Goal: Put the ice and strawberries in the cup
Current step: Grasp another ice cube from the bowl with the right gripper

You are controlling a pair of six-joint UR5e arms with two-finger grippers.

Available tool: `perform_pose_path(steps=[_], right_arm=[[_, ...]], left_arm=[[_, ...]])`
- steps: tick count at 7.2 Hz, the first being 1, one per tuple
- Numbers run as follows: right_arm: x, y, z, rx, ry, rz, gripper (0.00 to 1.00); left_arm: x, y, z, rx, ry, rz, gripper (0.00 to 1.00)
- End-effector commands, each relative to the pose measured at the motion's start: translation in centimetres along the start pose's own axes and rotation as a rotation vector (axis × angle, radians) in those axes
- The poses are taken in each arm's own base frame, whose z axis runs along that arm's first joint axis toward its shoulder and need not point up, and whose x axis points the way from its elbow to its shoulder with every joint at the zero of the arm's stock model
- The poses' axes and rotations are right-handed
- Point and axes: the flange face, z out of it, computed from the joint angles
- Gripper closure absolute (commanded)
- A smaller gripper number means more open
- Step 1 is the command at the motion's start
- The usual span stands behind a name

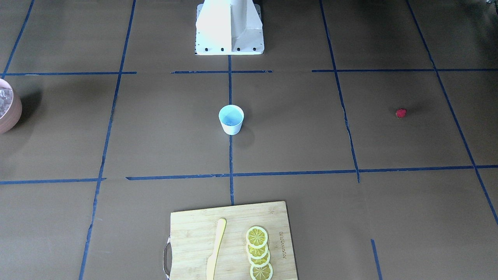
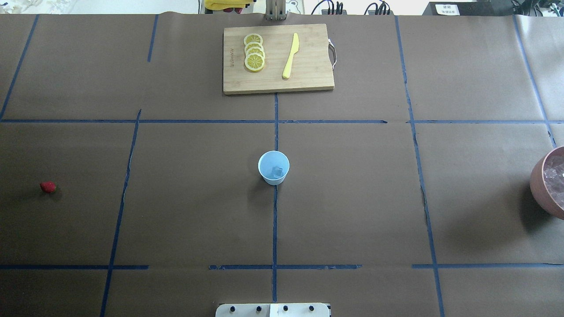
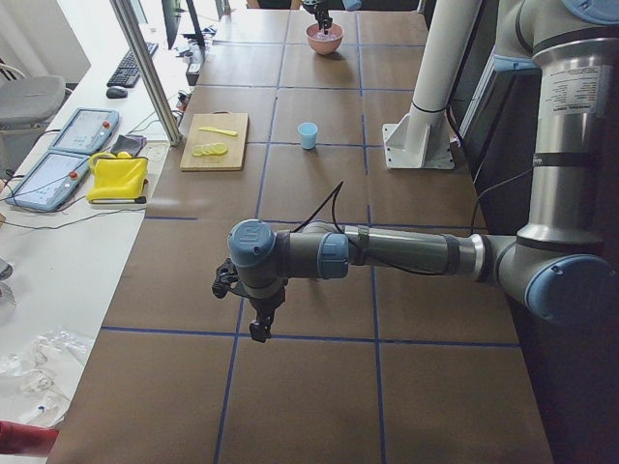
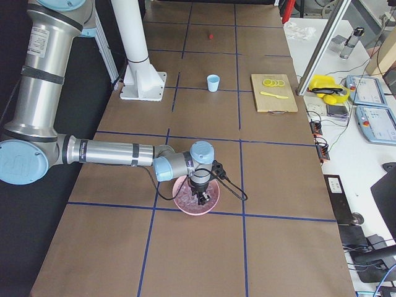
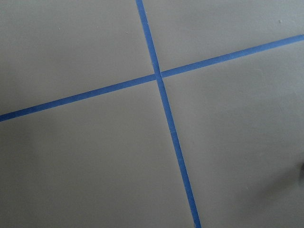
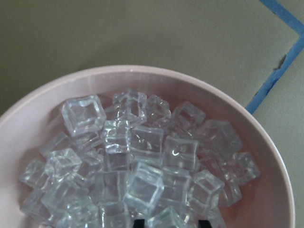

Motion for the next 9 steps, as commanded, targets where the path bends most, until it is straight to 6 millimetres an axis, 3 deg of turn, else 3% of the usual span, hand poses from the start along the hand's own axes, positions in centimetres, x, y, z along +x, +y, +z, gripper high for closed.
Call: perform_pose_path(steps=[1,3,5,7,9], right_arm=[[-0.4,-0.3,-0.5,0.013,-0.008,-0.005,1.00],[-0.3,0.9,-1.1,0.023,-0.019,0.007,1.00],[-1.4,3.6,-2.5,0.028,-0.014,0.021,1.00],[-3.7,1.9,-5.8,0.077,-0.018,0.037,1.00],[-7.5,-2.4,-10.2,0.172,-0.107,0.312,1.00]], left_arm=[[-0.1,0.0,0.1,-0.002,0.001,-0.002,0.00],[-0.1,0.0,0.1,-0.002,0.001,-0.001,0.00],[-0.1,0.0,0.1,-0.002,0.001,-0.001,0.00],[-0.2,0.2,0.1,-0.002,0.001,-0.003,0.00],[-0.1,0.1,0.1,-0.001,0.000,-0.002,0.00]])
